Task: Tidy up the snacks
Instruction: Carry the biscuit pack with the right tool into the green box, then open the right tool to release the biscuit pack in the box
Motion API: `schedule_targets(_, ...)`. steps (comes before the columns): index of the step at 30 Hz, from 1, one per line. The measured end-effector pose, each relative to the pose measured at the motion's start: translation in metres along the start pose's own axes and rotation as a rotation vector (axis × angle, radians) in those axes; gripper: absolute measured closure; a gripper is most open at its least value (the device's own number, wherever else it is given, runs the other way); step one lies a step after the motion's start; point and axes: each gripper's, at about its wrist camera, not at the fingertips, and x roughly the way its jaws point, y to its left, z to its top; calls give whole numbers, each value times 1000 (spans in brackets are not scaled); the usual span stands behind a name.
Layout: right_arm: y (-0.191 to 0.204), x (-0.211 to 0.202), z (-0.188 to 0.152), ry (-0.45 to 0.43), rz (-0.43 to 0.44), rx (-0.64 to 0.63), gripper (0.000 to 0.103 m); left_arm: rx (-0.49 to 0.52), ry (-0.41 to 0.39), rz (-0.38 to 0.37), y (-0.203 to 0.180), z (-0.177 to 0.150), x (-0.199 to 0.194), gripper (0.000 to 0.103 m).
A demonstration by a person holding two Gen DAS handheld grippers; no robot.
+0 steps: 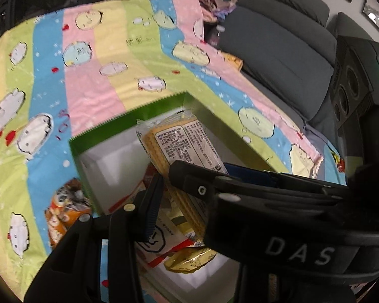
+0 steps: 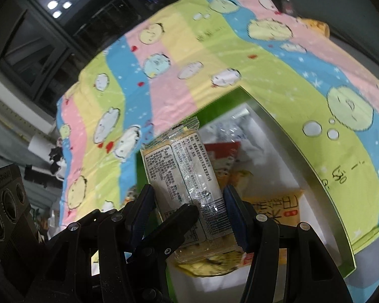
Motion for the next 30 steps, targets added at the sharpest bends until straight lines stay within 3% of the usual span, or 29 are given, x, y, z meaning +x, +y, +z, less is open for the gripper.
schedule_targets(12,-27,23,-7,64,-48,66,44,-64,101,-58,6,-11,35,62)
schedule_targets(17,-27,21,-6,54,-54,77,43,-105,116,-93,6,-13,34,52)
schedule_targets(18,-26,19,-6,47,-59,71,43,-100,110,-87,4,-13,29,50)
schedule_targets(20,-23,11,-7,29,-62,64,43,-90,88,-68,3,-13,18,35)
schedule_targets(23,-15,-1,-6,0,-40,56,39,-95,34,-46,9,-14,-6,20)
schedule_targets(30,20,-23,-10,-41,20,-2,28,-229,-95,20,68,-29,-78,13)
